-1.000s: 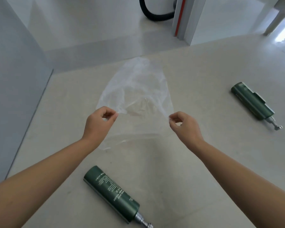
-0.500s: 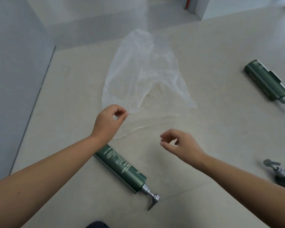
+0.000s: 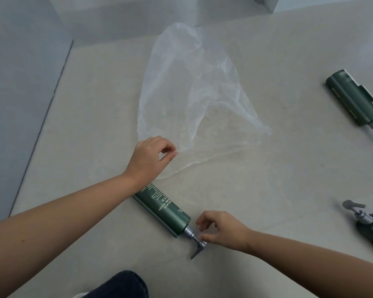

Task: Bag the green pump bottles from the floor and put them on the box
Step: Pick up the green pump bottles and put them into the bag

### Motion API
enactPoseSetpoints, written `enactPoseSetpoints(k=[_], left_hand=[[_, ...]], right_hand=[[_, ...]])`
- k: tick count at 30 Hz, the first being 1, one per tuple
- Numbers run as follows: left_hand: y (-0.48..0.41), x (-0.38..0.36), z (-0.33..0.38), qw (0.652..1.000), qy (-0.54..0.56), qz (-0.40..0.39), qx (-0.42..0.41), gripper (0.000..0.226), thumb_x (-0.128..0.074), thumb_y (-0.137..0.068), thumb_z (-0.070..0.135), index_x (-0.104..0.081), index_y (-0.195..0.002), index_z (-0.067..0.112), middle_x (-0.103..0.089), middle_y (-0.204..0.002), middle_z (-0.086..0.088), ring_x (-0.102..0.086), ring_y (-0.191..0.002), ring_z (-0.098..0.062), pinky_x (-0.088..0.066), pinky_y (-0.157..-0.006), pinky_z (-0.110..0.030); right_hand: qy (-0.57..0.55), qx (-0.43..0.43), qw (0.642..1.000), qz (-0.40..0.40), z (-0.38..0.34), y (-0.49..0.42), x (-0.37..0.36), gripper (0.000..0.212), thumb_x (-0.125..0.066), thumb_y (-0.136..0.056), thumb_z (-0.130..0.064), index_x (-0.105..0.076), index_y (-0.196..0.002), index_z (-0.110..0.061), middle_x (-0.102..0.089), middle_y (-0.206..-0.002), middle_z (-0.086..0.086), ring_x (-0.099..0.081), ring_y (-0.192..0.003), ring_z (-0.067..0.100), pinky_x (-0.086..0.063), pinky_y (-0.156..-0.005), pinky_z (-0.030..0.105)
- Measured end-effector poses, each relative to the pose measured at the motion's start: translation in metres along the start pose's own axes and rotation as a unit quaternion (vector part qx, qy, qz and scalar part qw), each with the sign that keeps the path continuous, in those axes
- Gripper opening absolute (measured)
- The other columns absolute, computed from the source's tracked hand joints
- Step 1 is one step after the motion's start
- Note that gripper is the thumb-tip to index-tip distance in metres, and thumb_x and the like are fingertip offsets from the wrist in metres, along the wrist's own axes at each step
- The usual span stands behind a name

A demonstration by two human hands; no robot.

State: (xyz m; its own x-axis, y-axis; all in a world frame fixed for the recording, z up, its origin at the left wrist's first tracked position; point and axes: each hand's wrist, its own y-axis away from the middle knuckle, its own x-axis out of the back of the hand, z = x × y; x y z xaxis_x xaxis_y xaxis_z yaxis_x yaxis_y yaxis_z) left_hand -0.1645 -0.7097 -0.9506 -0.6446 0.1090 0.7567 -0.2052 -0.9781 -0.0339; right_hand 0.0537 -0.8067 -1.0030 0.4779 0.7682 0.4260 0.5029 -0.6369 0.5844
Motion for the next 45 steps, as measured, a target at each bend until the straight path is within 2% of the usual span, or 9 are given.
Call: enactPoseSetpoints(k=[8, 15, 18, 23, 28, 31, 39, 43, 45], left_hand=[[0.003, 0.005, 0.001, 0.999, 0.027, 0.018, 0.011, 0.018, -0.056, -0.080, 0.032, -0.063, -0.079, 0.015, -0.062, -0.076, 0.004, -0.057, -0.075, -0.017, -0.045, -0.079, -0.044], [0.009, 0.011, 0.000, 0.997, 0.060, 0.047, 0.033, 0.006, -0.064, -0.081, 0.017, -0.064, -0.078, 0.012, -0.063, -0.077, 0.001, -0.057, -0.077, -0.020, -0.045, -0.081, -0.042], [0.010, 0.013, 0.000, 0.996, 0.062, 0.054, 0.031, 0.009, -0.062, -0.080, 0.021, -0.063, -0.078, 0.013, -0.062, -0.077, 0.002, -0.057, -0.077, -0.019, -0.044, -0.080, -0.037], [0.008, 0.016, 0.001, 0.995, 0.066, 0.065, 0.041, 0.007, -0.064, -0.083, 0.015, -0.064, -0.081, 0.008, -0.063, -0.079, 0.000, -0.058, -0.078, -0.019, -0.042, -0.079, -0.030], [0.000, 0.019, 0.006, 0.990, 0.111, 0.073, 0.056, 0.006, -0.064, -0.083, 0.015, -0.063, -0.081, 0.010, -0.059, -0.074, 0.013, -0.053, -0.072, 0.003, -0.040, -0.070, -0.008], [-0.006, 0.022, 0.007, 0.987, 0.123, 0.089, 0.060, 0.005, -0.064, -0.084, 0.016, -0.061, -0.080, 0.015, -0.059, -0.074, 0.014, -0.052, -0.070, 0.008, -0.039, -0.068, -0.004], [-0.029, 0.038, 0.004, 0.978, 0.148, 0.127, 0.070, 0.007, -0.063, -0.084, 0.019, -0.059, -0.078, 0.021, -0.062, -0.075, 0.007, -0.054, -0.070, -0.001, -0.042, -0.068, -0.010], [-0.036, 0.041, 0.008, 0.973, 0.171, 0.136, 0.074, 0.016, -0.062, -0.085, 0.019, -0.056, -0.074, 0.028, -0.061, -0.073, 0.006, -0.055, -0.071, -0.009, -0.046, -0.072, -0.020], [-0.041, 0.044, 0.010, 0.969, 0.187, 0.141, 0.075, 0.016, -0.062, -0.085, 0.018, -0.056, -0.073, 0.027, -0.061, -0.071, 0.004, -0.056, -0.071, -0.013, -0.048, -0.075, -0.030]], right_hand=[[-0.058, -0.047, 0.997, -0.004, -0.004, -0.008, -0.025, 0.023, -0.067, -0.075, -0.015, -0.052, -0.082, -0.031, -0.059, -0.077, -0.010, -0.057, -0.076, 0.007, -0.043, -0.069, 0.014], [-0.070, -0.085, 0.994, -0.010, -0.005, -0.010, -0.034, 0.024, -0.061, -0.075, -0.008, -0.050, -0.082, -0.028, -0.054, -0.068, -0.016, -0.050, -0.059, -0.006, -0.038, -0.054, 0.004], [-0.082, -0.095, 0.992, -0.018, -0.006, -0.012, -0.032, 0.024, -0.060, -0.075, -0.005, -0.051, -0.088, -0.023, -0.055, -0.067, -0.015, -0.051, -0.053, -0.008, -0.038, -0.052, 0.005], [-0.129, -0.097, 0.987, -0.002, -0.007, -0.015, -0.020, 0.032, -0.060, -0.075, 0.002, -0.053, -0.073, -0.029, -0.058, -0.064, -0.012, -0.052, -0.046, -0.011, -0.043, -0.055, 0.008], [-0.222, -0.114, 0.968, 0.024, -0.007, -0.021, 0.006, 0.027, -0.063, -0.073, 0.011, -0.060, -0.074, -0.016, -0.061, -0.063, 0.000, -0.056, -0.048, -0.001, -0.047, -0.055, 0.013], [-0.249, -0.123, 0.961, 0.011, -0.005, -0.019, 0.022, 0.026, -0.060, -0.073, 0.013, -0.062, -0.073, -0.012, -0.063, -0.063, 0.003, -0.059, -0.053, 0.005, -0.048, -0.057, 0.016], [-0.302, -0.090, 0.949, -0.017, 0.007, 0.008, 0.064, 0.022, -0.055, -0.077, 0.016, -0.065, -0.087, 0.000, -0.067, -0.063, 0.002, -0.063, -0.056, 0.004, -0.047, -0.056, 0.013], [-0.315, -0.079, 0.946, 0.000, 0.013, 0.020, 0.088, 0.023, -0.063, -0.065, -0.003, -0.066, -0.088, -0.006, -0.070, -0.064, -0.002, -0.063, -0.061, 0.006, -0.039, -0.059, 0.019], [-0.323, -0.078, 0.943, 0.019, 0.016, 0.024, 0.098, 0.022, -0.064, -0.066, -0.003, -0.066, -0.088, -0.007, -0.071, -0.065, -0.001, -0.063, -0.061, 0.006, -0.036, -0.060, 0.022]])
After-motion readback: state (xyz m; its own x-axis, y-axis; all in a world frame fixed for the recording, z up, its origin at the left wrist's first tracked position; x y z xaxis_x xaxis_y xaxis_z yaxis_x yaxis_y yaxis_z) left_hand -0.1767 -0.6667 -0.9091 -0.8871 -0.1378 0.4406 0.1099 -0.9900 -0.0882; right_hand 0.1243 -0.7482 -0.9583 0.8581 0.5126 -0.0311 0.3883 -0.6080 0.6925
